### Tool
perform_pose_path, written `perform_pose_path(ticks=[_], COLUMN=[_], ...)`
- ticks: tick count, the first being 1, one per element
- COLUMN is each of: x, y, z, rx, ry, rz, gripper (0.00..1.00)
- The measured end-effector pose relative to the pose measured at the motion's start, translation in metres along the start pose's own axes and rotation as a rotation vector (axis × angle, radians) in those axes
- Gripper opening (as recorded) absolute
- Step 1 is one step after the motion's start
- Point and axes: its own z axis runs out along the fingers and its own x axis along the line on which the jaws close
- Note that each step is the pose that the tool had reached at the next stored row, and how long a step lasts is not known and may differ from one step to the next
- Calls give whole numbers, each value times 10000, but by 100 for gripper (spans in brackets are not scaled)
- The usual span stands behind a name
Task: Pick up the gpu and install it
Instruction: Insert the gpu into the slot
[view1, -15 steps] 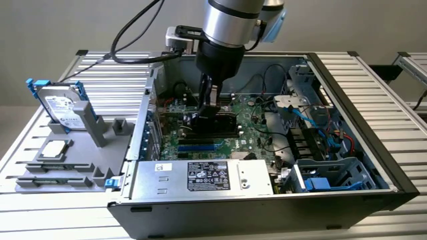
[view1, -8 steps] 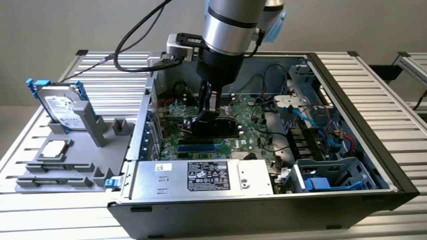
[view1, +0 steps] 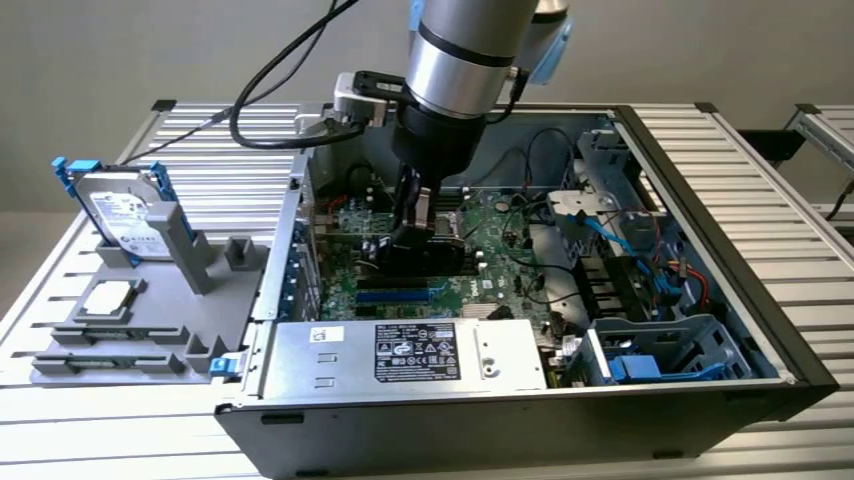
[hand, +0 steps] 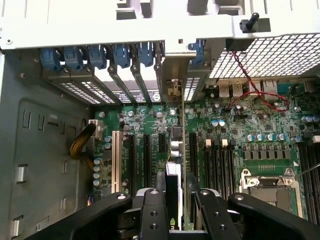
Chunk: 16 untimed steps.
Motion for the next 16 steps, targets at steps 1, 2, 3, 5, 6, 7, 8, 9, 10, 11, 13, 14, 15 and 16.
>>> perform_pose_path(ticks=[1,2,3,5,6,7,8,9,10,11,13,14,15,16], x=[0,-1,-1,-2,-3,-4,-4,-5,-5,-5,-5,-5,-5,-5], y=[-2,-4,-6,-13,-17,-20,-22,-24,-25,-25,-26,-26,-27,-27], z=[6,14,23,49,62,75,85,92,97,97,99,101,103,105], rx=[-1,-1,-2,-1,-2,-2,-2,-3,-6,-10,-14,-15,-17,-17], ry=[0,-1,0,0,1,0,0,0,0,3,3,1,1,0], rz=[0,1,0,-1,-1,-1,-1,-1,-1,0,0,-1,-1,-2], gripper=[27,27,27,27,27,27,27,27,27,27,27,27,27,27])
